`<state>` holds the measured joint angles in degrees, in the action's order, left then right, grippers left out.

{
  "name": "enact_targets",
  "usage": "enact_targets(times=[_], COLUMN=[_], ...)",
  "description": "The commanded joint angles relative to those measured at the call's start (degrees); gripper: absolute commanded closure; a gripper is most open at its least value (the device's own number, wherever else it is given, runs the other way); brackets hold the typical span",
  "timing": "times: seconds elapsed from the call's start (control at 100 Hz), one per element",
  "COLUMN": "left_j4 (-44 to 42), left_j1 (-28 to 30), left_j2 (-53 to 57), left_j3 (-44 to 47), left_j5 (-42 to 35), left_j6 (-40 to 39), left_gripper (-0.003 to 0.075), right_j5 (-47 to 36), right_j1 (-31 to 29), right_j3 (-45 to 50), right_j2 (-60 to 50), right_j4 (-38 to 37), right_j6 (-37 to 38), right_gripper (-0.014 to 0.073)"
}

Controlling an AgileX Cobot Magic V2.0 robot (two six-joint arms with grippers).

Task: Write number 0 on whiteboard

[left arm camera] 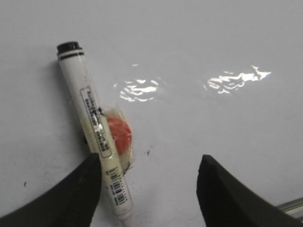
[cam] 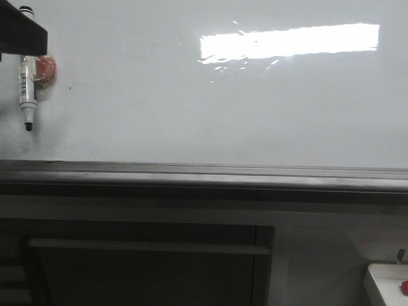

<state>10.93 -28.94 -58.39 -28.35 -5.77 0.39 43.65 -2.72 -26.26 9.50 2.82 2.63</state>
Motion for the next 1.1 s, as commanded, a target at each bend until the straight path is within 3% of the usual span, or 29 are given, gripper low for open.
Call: enact_targets(times=[0.0, 0.14, 0.4, 1.09], left_j4=[2.9, 8.1, 8.4, 13.0], left_j1=[-0.5, -0.5, -5.8, -6.1], left_j2=[-0.2, -0.2, -0.5, -11.6], left_j3=[-0.7, 4.0, 6.5, 6.5], left_j5=[-6.6, -10.5, -19.7, -28.1], left_j6=[-0.4, -0.9, -1.3, -1.3], left_gripper=[0.0321, 0.0321, 0.0323, 0.0353], right_j5=[-4.5, -4.5, -4.6, -4.6], right_j1=[0.5, 0.5, 0.5, 0.5], right_j3=[-1.3, -1.3, -1.3, -1.3], right_j2=[1.3, 1.3, 1.3, 1.3], right_j4=[-0.1, -0.1, -0.1, 1.4], right_j6=[0.0, 0.0, 0.0, 0.0], right_gripper=[0.0643, 0.0643, 0.0643, 0.0643])
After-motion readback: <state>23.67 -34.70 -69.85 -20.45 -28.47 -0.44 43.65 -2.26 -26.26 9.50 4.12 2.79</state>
